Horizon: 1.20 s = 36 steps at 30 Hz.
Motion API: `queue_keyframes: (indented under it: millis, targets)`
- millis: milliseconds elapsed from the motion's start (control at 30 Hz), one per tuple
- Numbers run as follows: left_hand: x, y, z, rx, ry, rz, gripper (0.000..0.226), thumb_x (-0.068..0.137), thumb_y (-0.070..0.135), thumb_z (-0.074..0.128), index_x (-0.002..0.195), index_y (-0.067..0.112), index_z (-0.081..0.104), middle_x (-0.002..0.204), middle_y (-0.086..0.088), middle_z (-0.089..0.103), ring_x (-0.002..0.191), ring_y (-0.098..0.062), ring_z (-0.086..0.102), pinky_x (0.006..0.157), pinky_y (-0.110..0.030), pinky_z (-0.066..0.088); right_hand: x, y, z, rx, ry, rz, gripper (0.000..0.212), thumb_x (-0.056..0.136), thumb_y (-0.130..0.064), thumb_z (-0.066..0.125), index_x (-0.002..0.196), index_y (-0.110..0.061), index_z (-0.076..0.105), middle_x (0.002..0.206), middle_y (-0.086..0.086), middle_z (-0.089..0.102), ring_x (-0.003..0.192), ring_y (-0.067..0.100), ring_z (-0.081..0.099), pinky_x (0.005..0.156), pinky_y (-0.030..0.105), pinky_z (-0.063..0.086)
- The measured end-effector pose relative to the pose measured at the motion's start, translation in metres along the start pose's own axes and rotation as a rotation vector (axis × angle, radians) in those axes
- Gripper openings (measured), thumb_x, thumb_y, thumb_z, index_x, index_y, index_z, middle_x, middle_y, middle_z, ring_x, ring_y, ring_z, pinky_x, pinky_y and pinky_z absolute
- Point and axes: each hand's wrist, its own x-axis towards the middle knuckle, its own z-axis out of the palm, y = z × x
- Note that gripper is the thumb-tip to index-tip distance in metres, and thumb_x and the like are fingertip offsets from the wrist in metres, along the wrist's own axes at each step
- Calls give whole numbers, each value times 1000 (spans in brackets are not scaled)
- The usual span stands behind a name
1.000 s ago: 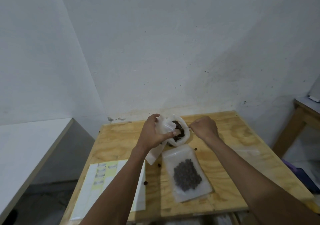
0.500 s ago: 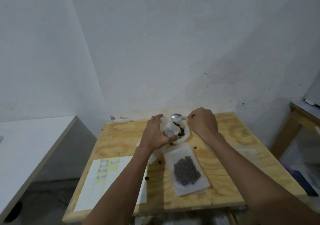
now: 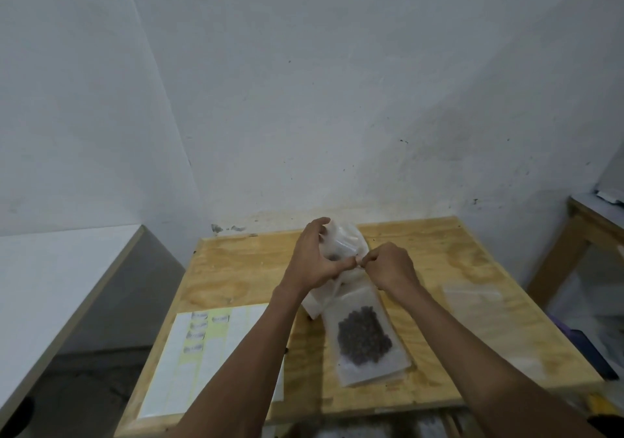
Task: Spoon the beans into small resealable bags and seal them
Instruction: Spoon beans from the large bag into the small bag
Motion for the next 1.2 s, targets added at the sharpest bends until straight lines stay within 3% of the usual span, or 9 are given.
queue_keyframes:
  millis: [67, 133, 200, 533, 867, 967, 1067, 1133, 1200]
  targets:
    - [4, 0, -1, -36, 23, -7, 100, 61, 56, 90, 142, 20, 45, 128, 7, 53, 110, -10, 54, 89, -31, 52, 7, 1, -1, 131, -30, 84, 18, 85, -23, 71, 81, -9, 82, 78, 9, 77, 65, 27, 71, 53, 38, 61]
    - [6, -1, -3, -38, 21, -17, 101, 59, 60, 87, 142, 20, 45, 127, 7, 53, 111, -10, 54, 89, -32, 53, 9, 2, -4, 213, -40, 162, 19, 81, -20, 76, 71, -5, 74, 69, 8, 72, 53, 24, 64, 40, 25, 45]
    - [7, -5, -6, -22, 5, -30, 105, 58, 64, 86, 144, 20, 44, 128, 6, 53, 111, -11, 54, 89, -30, 51, 12, 5, -5, 270, -30, 205, 24, 81, -17, 77, 63, -7, 65, 62, 7, 63, 45, 22, 52, 39, 20, 35]
    - [-2, -18, -17, 179, -69, -25, 110, 62, 65, 86, 149, 17, 39, 143, 1, 49, 125, -18, 49, 101, -38, 48, 19, 1, -28, 225, 50, 115, 36, 79, -12, 71, 52, -13, 48, 50, 6, 48, 48, 22, 46, 48, 27, 35]
    - [-6, -8, -19, 257, -53, 4, 112, 62, 67, 83, 150, 14, 38, 146, -3, 47, 131, -22, 47, 101, -38, 47, 5, -29, -60, 160, 41, -60, 24, 74, -9, 67, 54, -10, 54, 54, 6, 44, 49, 19, 40, 51, 30, 35]
    - [-7, -2, -21, 239, -35, 21, 114, 60, 72, 77, 149, 12, 39, 147, -5, 48, 130, -23, 47, 99, -34, 45, -1, -34, -53, 48, 80, -113, 26, 79, -6, 60, 54, -2, 61, 52, 3, 56, 46, 21, 48, 45, 29, 39]
    - [-9, -3, -28, 216, 0, 15, 119, 56, 80, 69, 149, 12, 39, 145, -4, 48, 129, -21, 48, 98, -31, 43, -4, -33, -49, 12, 185, -127, 26, 87, -4, 56, 73, -6, 79, 76, 4, 77, 61, 24, 71, 52, 35, 60]
    - [-9, -9, -35, 211, 31, 7, 118, 58, 77, 74, 150, 13, 38, 145, -3, 48, 129, -20, 47, 97, -29, 41, -3, -28, -43, -20, 187, -94, 27, 90, -4, 57, 75, -7, 79, 77, 7, 77, 61, 24, 70, 48, 29, 53]
    - [-10, -14, -41, 209, 70, 2, 112, 63, 70, 81, 150, 14, 38, 143, -2, 49, 128, -19, 47, 97, -30, 42, -2, -21, -32, -96, 143, -53, 33, 91, -3, 56, 60, -10, 68, 65, 4, 67, 52, 21, 60, 44, 24, 41]
